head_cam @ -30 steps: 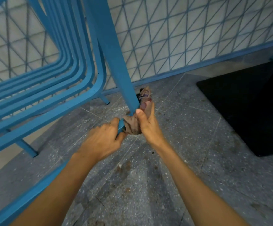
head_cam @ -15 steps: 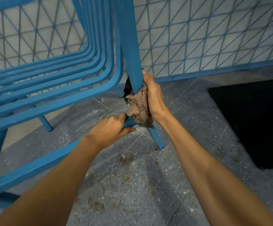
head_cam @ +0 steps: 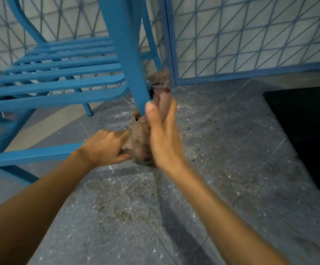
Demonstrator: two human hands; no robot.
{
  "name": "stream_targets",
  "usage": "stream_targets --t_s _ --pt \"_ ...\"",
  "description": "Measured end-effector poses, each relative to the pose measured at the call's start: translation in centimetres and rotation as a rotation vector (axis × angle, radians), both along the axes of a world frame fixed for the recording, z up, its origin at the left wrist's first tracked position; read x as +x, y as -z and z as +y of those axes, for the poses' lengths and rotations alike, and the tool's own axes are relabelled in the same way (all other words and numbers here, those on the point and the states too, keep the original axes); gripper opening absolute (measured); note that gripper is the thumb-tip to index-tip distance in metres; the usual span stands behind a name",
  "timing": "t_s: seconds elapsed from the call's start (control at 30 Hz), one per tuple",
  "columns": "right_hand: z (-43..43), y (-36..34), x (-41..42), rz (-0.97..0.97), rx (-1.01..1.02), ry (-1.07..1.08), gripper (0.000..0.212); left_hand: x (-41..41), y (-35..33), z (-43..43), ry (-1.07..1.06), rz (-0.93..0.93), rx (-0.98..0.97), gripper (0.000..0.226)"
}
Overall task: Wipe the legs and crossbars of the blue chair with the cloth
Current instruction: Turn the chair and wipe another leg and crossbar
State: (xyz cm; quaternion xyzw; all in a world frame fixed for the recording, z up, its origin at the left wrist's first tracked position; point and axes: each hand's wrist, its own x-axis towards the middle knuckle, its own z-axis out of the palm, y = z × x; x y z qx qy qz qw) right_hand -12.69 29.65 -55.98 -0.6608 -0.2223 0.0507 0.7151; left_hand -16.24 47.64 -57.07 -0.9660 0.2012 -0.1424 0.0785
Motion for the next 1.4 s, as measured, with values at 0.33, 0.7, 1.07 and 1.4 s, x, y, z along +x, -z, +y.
stream_targets --t_s 0.33,0.7,1.07,1.4 --pt "0.4 7.3 -1.1 -0.11 -0.123 0.162 0.063 0.4 0.4 -0.2 -0.097 0.095 -0.051 0.041" --pt "2.8 -1.5 1.2 -0.544 0.044 0.373 0.059 0.4 -0.8 -1.2 -0.186 0.14 -0.023 0.084" --pt "1.6 5.7 -0.3 -0.189 -0.158 0.263 0.061 0.4 -0.2 -0.1 -0.17 0.063 0.005 0.077" --pt "0.2 8.2 0.8 -0.29 -0.087 0.16 0.05 0.1 -0.4 -1.3 -0.141 0.095 -0.001 0.06"
